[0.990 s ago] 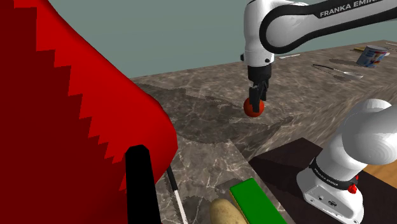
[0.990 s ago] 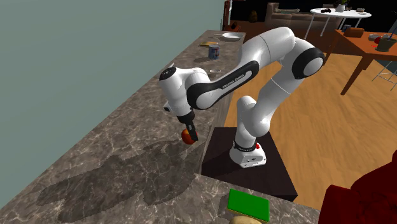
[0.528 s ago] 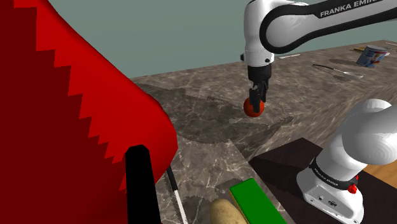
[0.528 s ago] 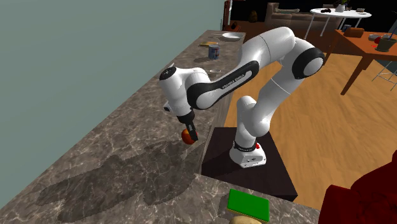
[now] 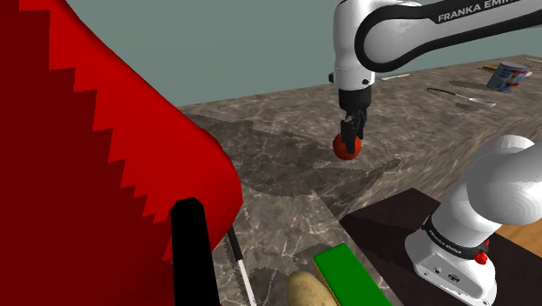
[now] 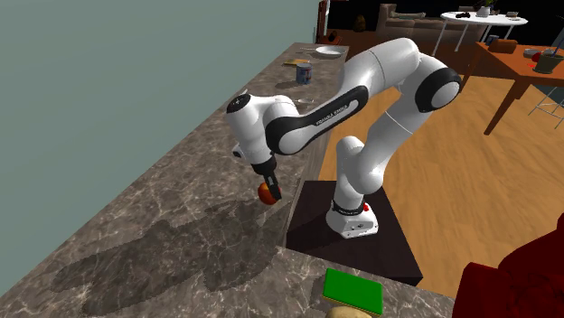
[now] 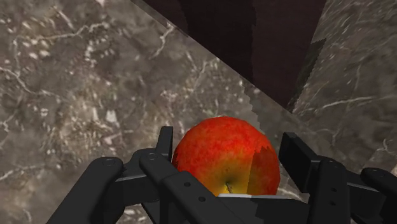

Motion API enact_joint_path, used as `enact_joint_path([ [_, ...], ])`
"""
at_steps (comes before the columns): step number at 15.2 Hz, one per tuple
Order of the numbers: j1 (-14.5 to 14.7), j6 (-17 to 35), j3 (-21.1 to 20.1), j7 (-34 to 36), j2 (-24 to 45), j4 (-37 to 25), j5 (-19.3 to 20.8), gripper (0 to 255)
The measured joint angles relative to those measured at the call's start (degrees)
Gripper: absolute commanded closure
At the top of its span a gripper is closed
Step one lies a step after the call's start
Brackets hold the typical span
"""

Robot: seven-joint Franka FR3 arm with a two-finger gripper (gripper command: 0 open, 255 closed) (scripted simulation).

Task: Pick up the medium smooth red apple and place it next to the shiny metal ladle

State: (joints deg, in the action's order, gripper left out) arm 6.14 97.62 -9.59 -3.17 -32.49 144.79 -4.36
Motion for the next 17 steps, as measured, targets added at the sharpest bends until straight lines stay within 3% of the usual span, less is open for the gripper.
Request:
enact_joint_path([
  [17, -0.30, -13.04, 0.93, -0.10, -0.96, -12.08, 0.68, 255],
])
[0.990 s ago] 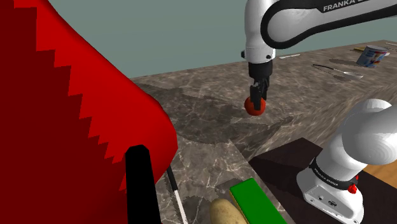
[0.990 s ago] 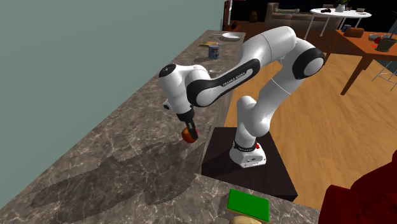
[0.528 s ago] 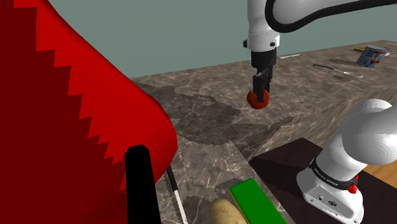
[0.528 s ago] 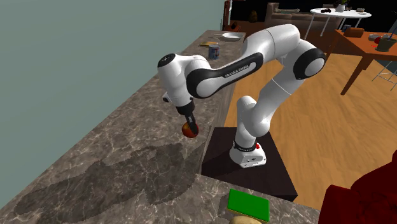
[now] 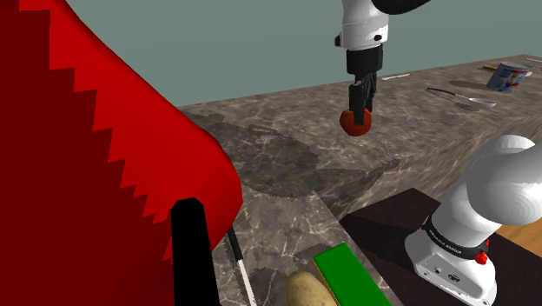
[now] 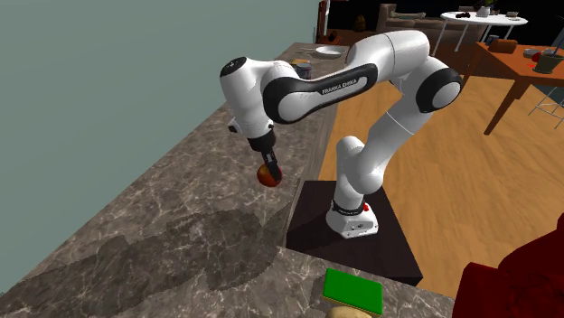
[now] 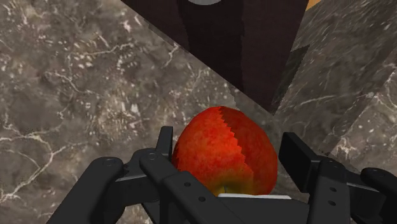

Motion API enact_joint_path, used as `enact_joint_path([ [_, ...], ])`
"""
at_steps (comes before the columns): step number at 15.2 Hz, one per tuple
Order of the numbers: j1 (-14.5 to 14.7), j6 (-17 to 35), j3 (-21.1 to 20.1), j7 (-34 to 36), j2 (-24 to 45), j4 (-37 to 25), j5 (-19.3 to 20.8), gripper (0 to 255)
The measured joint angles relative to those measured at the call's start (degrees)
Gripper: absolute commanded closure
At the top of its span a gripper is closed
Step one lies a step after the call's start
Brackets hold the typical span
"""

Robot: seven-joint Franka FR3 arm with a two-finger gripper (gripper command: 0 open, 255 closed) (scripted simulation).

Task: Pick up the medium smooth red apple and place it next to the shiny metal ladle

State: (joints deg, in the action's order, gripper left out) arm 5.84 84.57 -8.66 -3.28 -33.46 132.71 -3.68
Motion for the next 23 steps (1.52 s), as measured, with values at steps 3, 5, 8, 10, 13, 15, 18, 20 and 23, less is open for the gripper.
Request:
enact_joint_path([
  [3, -0.04, -2.38, 0.10, 0.05, 0.11, -2.49, 0.09, 255],
  [5, -0.06, -3.68, 0.14, 0.10, 0.25, -3.92, 0.12, 255],
  [8, -0.16, -6.00, 0.36, -0.02, 0.54, -6.54, 0.32, 255],
  [10, -0.17, -7.52, 0.36, 0.09, 0.76, -8.27, 0.32, 255],
  [13, -0.78, -7.95, 1.84, -1.75, 0.60, -8.49, 1.57, 255],
  [15, -1.66, -8.05, 3.97, -4.41, 0.36, -8.33, 3.37, 255],
  [18, -2.92, -7.35, 6.99, -8.27, 0.32, -7.70, 6.01, 255],
  [20, -3.95, -6.97, 9.40, -11.30, 0.35, -7.55, 8.09, 255],
  [23, -5.33, -6.17, 12.72, -15.45, 0.40, -7.17, 10.89, 255],
])
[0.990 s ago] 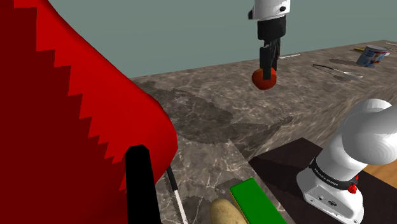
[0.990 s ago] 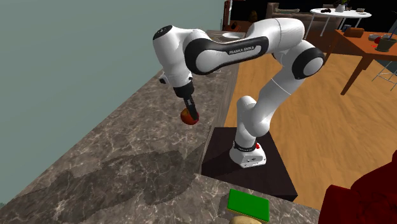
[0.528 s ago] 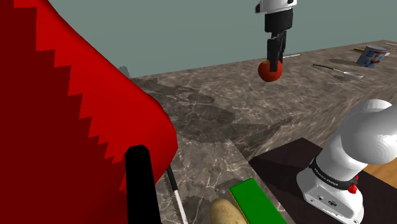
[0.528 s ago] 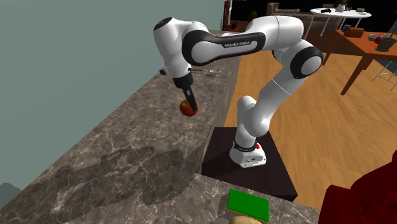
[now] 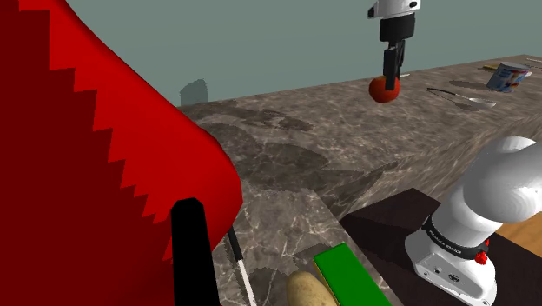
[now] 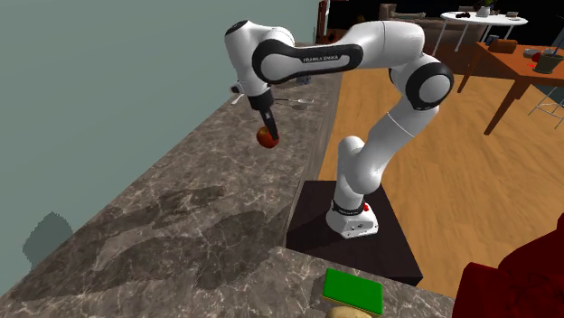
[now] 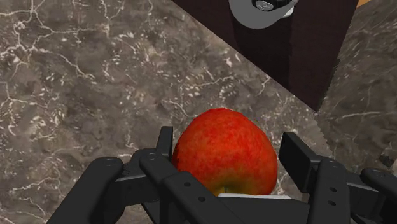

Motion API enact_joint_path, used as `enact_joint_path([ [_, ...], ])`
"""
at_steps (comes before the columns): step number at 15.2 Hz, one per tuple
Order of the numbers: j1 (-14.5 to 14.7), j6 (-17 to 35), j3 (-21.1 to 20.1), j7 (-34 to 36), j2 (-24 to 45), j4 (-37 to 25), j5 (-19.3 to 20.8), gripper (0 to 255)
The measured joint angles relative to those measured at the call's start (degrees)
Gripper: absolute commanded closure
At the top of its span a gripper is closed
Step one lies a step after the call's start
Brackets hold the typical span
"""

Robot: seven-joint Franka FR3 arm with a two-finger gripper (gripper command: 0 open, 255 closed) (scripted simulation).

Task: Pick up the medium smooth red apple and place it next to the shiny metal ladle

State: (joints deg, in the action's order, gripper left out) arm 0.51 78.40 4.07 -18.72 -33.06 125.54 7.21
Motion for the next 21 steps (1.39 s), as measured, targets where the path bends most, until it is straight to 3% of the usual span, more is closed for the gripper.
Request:
enact_joint_path([
  [11, -4.67, 4.56, 12.28, -15.27, 7.44, -5.50, 8.39, 255],
  [21, -8.28, 9.92, 23.39, -29.99, 20.49, -16.30, 10.08, 255],
])
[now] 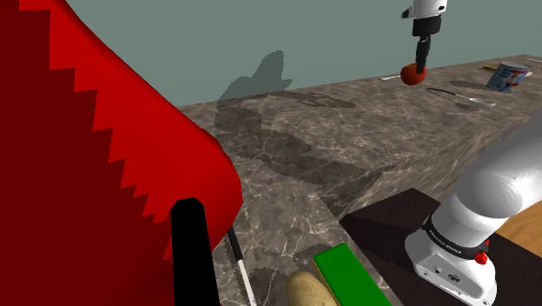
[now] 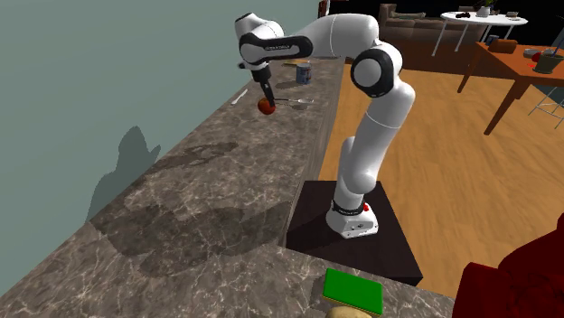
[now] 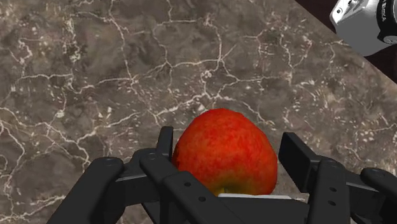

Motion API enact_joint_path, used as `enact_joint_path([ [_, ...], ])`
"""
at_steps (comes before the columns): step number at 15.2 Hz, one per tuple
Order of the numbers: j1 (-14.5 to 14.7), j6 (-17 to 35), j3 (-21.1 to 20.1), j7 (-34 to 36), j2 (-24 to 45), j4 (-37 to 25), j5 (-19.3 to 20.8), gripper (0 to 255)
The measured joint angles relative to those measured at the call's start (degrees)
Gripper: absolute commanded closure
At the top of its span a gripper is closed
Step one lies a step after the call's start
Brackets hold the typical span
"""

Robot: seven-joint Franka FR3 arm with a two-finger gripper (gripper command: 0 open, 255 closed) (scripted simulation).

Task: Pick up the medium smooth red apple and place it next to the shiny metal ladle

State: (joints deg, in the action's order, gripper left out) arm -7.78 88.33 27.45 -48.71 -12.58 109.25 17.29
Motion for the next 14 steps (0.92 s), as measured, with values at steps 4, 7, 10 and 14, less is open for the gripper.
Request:
enact_joint_path([
  [4, -1.71, 1.38, 3.90, -6.22, 6.82, -6.22, -1.79, 255],
  [7, -3.70, 1.96, 6.66, -11.52, 13.76, -12.76, -4.75, 255],
  [10, -7.08, 2.18, 8.97, -17.36, 21.18, -19.91, -8.51, 255],
  [14, -12.43, 1.04, 10.11, -23.42, 30.52, -29.90, -13.69, 255],
])
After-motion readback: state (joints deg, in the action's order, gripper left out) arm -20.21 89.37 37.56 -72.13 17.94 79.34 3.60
